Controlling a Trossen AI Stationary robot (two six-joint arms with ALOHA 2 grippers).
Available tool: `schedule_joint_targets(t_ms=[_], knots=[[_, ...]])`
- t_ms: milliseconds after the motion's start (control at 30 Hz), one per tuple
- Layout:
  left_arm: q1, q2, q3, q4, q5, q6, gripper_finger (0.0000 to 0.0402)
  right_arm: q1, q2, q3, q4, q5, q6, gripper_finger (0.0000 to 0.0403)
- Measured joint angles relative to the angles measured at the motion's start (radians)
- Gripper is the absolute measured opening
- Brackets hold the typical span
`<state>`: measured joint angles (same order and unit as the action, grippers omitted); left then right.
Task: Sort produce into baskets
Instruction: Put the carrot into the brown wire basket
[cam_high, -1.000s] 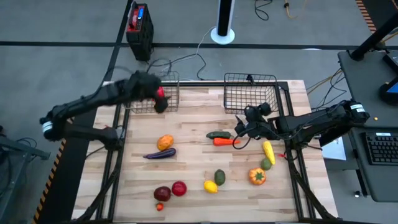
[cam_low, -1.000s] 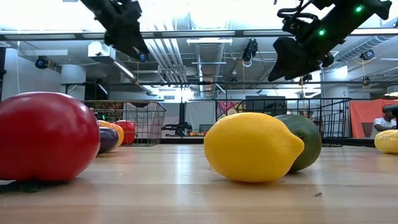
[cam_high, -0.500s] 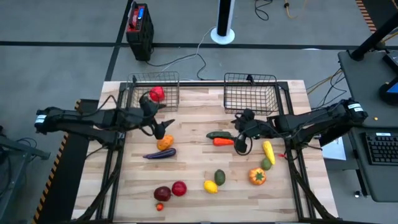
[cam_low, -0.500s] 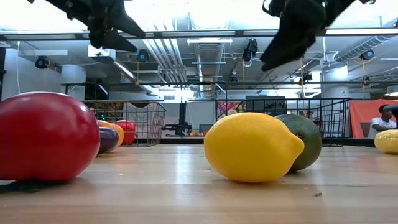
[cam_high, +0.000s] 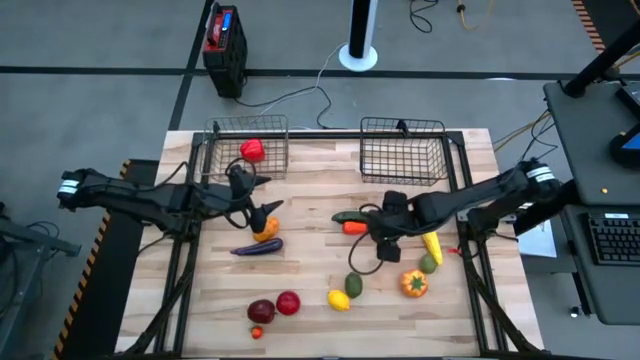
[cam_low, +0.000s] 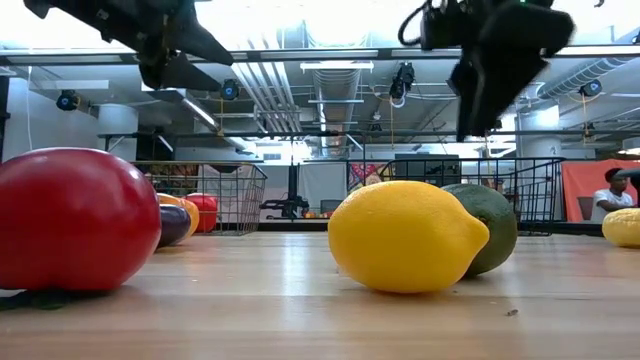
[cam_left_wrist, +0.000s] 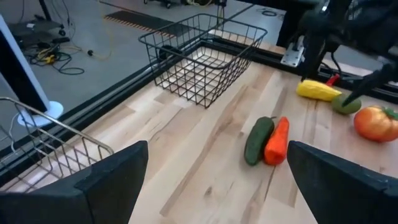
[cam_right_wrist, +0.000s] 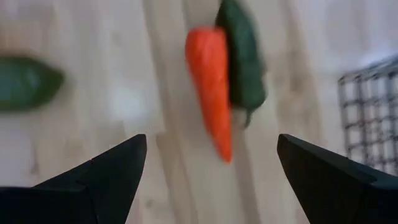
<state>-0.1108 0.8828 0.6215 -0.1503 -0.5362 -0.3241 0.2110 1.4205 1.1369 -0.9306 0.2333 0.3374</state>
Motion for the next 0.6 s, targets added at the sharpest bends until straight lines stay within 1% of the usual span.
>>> schedule_joint_targets(t_ms=[167,400,600], knots=[[0.0,0.018,-0.001,0.014,0.001,-0.007,0.0366,0.005,0.038,-0.054,0.011,-0.024,-0.014,0.0354],[0.0,0.052,0.0,0.034,0.001,0.0,0.0366,-0.011,0.05,-0.155,0.133,0.011,-0.007,0.0354],[0.0,0.078,0.004,0.053,-0.001,0.0,0.0366,-0.058,0.054,-0.226,0.247,0.002,-0.014,0.0354]])
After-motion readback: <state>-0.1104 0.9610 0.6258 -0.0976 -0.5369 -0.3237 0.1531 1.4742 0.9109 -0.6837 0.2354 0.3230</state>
